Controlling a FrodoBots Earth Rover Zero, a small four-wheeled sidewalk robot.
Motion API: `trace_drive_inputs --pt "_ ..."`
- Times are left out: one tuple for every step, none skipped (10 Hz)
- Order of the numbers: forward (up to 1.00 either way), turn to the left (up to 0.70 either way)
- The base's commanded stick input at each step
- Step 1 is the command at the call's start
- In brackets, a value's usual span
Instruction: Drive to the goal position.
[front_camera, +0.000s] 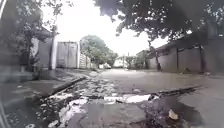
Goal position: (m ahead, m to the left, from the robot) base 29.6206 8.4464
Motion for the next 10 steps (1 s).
trace_drive_inputs --pt "0.03 0.0" --pt "0.43 0.0" --pt "1.0 0.0" --pt "1.0 0.0" --pt "1.0 0.0" --pt "1.0 0.0" --pt "1.0 0.0" --pt "1.0 0.0" --pt "1.0 0.0" --pt "1.0 0.0"
